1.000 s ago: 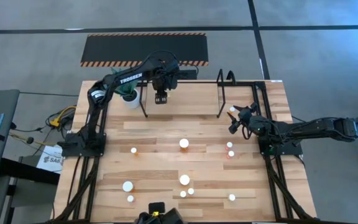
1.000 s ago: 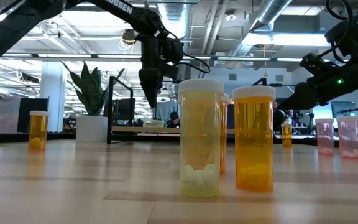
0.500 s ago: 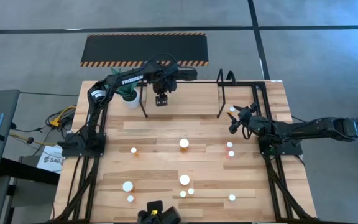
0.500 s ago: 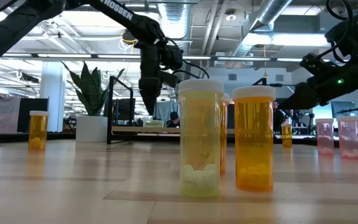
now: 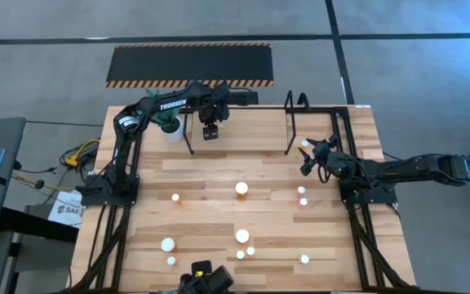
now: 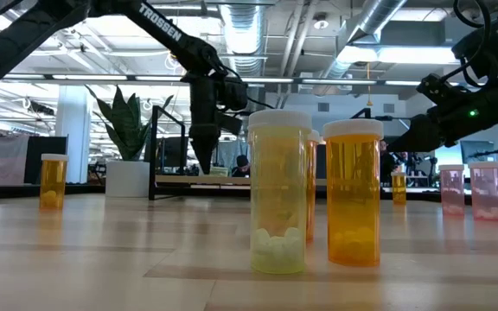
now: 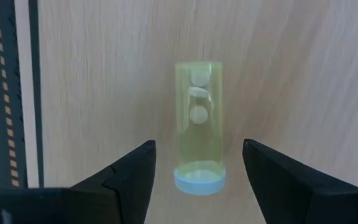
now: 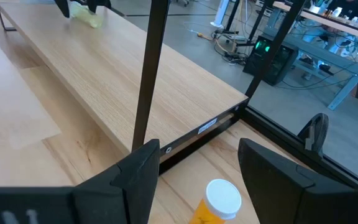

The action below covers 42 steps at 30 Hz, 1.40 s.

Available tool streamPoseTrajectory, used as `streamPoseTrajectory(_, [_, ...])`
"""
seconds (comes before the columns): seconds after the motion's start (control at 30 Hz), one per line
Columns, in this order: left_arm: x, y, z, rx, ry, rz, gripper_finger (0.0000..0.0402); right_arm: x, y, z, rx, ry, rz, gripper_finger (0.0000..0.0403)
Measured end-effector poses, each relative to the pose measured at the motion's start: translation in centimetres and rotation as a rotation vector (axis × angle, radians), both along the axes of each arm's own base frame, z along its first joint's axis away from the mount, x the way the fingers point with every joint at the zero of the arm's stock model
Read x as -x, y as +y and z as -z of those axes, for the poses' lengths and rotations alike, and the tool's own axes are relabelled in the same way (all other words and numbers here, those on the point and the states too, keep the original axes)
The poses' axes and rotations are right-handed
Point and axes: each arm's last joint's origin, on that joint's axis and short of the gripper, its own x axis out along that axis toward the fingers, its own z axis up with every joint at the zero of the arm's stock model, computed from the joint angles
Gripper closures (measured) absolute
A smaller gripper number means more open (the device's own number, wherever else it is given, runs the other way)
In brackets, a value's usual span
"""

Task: Pick and place medicine bottles onto shelf by color
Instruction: Put the top left yellow pill bottle on the shelf

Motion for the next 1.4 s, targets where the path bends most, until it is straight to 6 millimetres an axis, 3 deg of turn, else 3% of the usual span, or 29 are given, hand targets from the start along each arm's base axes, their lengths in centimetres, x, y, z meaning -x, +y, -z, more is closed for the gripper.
streamPoseTrajectory(0.57, [0.1,0.0,-0.1,-0.012,0.016,-0.059,0.0326,0.0,0.0,0.0,0.000,0.000,0.000,0.0159])
streamPoseTrajectory(0.73, [0.3,-1.0,-0.3,0.038,0.070,-0.103,0.0323,0.0,0.0,0.0,0.000,0.000,0.000,0.0159])
streamPoseTrajectory(1.03, [-1.0,-4.2,-3.0,0.264,0.055,-0.186,0.0314,0.0,0.0,0.0,0.000,0.000,0.000,0.0159])
streamPoseTrajectory(1.27, [-1.2,-8.3,-3.9,0.529,0.175,-0.270,0.0314,0.0,0.0,0.0,0.000,0.000,0.000,0.0159])
streamPoseTrajectory(1.4, [-1.7,-10.6,-3.6,0.533,0.238,-0.292,0.0314,0.0,0.0,0.0,0.000,0.000,0.000,0.0159])
